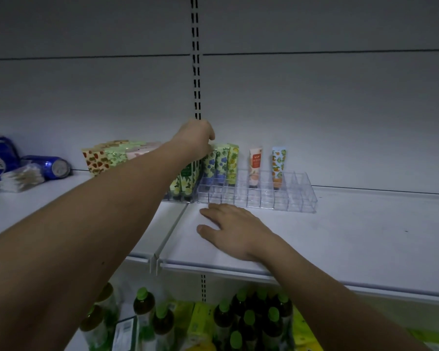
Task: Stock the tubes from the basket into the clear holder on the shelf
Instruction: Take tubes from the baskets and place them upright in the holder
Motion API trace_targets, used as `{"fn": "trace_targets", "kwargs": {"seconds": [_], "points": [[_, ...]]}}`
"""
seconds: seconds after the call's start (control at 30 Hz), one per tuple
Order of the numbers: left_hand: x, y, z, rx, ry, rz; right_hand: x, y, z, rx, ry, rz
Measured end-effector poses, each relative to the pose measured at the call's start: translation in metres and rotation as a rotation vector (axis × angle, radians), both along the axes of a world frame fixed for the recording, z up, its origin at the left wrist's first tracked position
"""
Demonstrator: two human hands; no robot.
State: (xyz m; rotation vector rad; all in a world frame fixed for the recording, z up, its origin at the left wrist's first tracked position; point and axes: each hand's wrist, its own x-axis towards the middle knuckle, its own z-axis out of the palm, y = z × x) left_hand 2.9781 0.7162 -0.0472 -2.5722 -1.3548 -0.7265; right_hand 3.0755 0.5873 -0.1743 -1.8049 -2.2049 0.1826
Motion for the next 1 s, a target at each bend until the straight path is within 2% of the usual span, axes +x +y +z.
{"fn": "trace_targets", "kwargs": {"seconds": [0.23, 0.47, 0.7, 0.83, 1.0], "points": [[-0.033, -0.048, 0.001, 0.032, -0.041, -0.05, -0.006, -0.012, 0.009, -0.016, 0.053, -0.05], [-0.088, -0.12, -0.027, -0.045, -0.045, -0.074, -0.027, -0.044, 0.033, -0.013, 0.073, -0.143], [-0.164, -0.19, -0.079, -0.16, -0.222, 0.002, -0.069, -0.101, 0.049, 0.106, 0.214, -0.118], [-0.203, -0.222, -0.132, -0.318, -0.311, 0.066, -0.099, -0.138, 0.023, 0.095, 0.317, -0.085], [-0.225, -0.245, -0.239, -0.563, -0.423, 0.216, -0.138, -0.155, -0.065, -0.04, 0.49, -0.09]]}}
